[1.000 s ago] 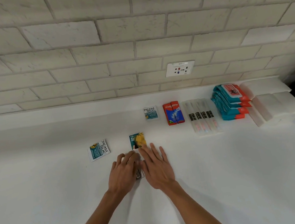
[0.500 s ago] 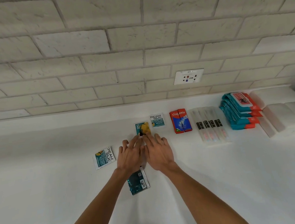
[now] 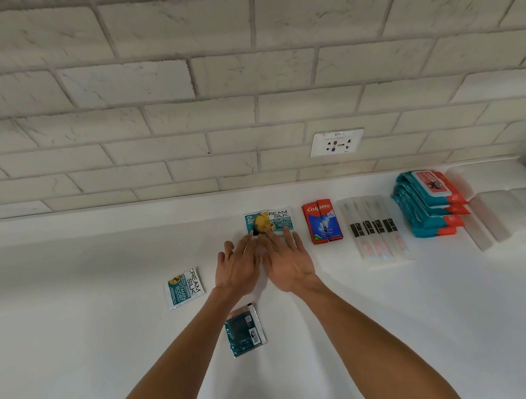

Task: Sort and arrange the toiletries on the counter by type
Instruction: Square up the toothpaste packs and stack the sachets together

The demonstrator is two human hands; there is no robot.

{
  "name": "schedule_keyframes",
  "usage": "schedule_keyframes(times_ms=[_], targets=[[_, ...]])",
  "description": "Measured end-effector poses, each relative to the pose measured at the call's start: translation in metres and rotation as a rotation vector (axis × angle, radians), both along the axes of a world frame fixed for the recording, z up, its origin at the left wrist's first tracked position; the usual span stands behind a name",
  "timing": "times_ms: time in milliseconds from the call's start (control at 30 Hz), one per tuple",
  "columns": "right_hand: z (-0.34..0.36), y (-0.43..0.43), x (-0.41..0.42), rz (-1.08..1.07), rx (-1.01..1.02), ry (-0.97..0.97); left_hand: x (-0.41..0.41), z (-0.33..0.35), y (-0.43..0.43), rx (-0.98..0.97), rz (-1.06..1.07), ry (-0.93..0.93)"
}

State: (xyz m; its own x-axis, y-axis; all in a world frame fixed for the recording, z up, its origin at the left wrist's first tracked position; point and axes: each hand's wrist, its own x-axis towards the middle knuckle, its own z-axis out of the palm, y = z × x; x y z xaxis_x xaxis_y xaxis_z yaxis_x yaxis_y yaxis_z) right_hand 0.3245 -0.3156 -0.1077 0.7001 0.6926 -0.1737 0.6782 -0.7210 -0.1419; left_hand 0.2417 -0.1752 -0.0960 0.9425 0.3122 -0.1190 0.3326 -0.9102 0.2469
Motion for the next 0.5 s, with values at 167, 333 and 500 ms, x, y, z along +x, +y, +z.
schedule_keyframes(times_ms=[167, 333, 500], targets=[[-0.001, 0.001, 0.006, -0.005, 0.025, 0.045, 0.003, -0.001, 0.003, 0.005, -0.008, -0.008], [-0.003, -0.001, 0.010, 0.003, 0.024, 0.035, 0.004, -0.001, 0.006, 0.013, -0.014, -0.012], [-0.006, 0.000, 0.013, 0.004, 0.034, 0.039, 0.006, 0.001, 0.008, 0.003, -0.019, -0.011]])
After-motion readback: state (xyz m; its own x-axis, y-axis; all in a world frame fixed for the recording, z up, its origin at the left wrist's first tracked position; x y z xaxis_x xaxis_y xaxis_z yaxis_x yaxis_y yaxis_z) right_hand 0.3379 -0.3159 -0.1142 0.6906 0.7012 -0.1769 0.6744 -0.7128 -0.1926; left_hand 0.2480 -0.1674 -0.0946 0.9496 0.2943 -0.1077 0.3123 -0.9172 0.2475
